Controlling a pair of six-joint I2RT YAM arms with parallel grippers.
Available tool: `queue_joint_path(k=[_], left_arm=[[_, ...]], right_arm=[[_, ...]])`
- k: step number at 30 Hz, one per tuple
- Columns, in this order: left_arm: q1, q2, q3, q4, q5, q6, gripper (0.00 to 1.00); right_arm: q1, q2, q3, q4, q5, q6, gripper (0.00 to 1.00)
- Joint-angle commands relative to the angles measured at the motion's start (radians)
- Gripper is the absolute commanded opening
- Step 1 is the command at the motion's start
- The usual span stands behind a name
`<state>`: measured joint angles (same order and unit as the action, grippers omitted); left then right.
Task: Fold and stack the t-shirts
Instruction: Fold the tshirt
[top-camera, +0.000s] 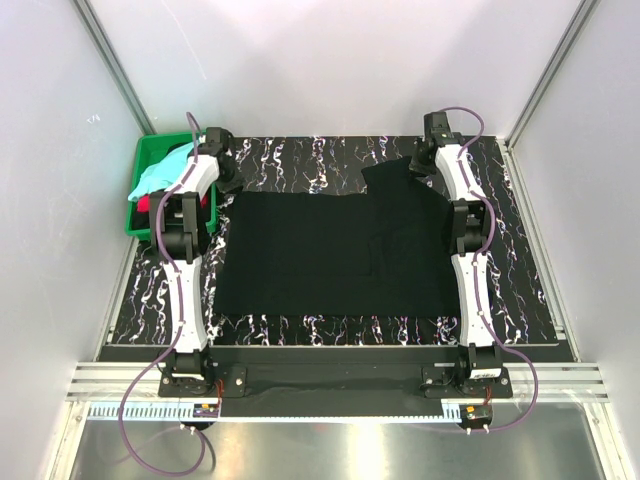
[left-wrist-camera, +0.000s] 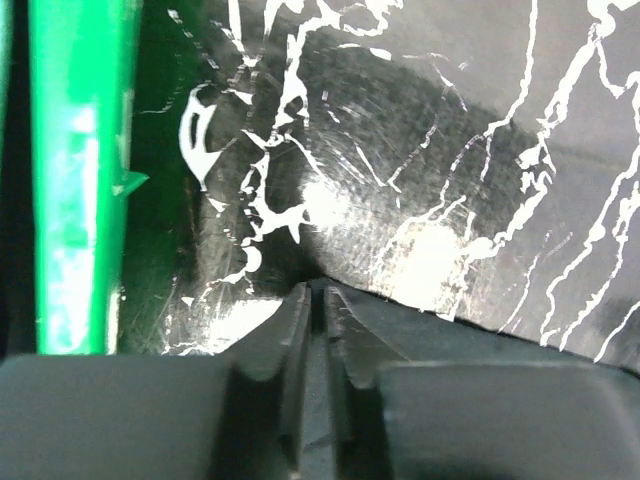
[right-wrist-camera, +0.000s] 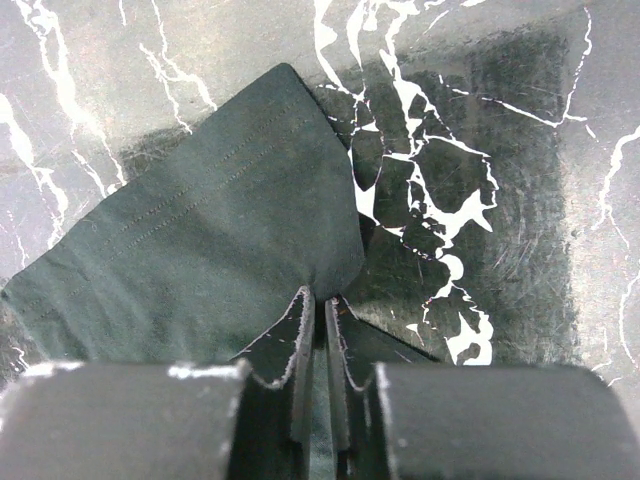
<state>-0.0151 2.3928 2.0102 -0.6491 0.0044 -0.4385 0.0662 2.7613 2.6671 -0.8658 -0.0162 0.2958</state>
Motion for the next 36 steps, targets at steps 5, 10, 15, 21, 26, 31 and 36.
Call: queue_joint_path(k=[5,10,15,21,26,31,36], left_arm=[[0.004,0.013,0.035,0.014,0.063,0.02,0.0],[0.006,-0.049,0.036,0.016,0.023,0.017,0.0],[0.012,-0.116,0.002,0.014,0.02,-0.003,0.0],[0.014,-0.214,-0.05,0.014,0.0,-0.006,0.0],[0.014,-0.316,-0.132,0.012,-0.049,0.03,0.0],[0.014,-0.438,-0.249,0.012,-0.073,0.05,0.0],[0.012,-0.544,-0.389,0.014,-0.073,0.041,0.0]], right_arm=[[-0.011,-0.032,0.046,-0.018,-0.037,0.026,0.05],[-0.054,-0.086,0.074,-0.009,-0.071,0.071,0.0],[-0.062,-0.199,-0.01,-0.009,-0.083,0.065,0.0],[-0.06,-0.325,-0.102,-0.021,-0.128,0.065,0.0],[-0.06,-0.408,-0.166,-0.088,-0.18,0.083,0.0],[-0.06,-0.535,-0.32,-0.119,-0.188,0.115,0.0],[-0.06,-0.687,-0.534,-0.108,-0.131,0.1,0.0]])
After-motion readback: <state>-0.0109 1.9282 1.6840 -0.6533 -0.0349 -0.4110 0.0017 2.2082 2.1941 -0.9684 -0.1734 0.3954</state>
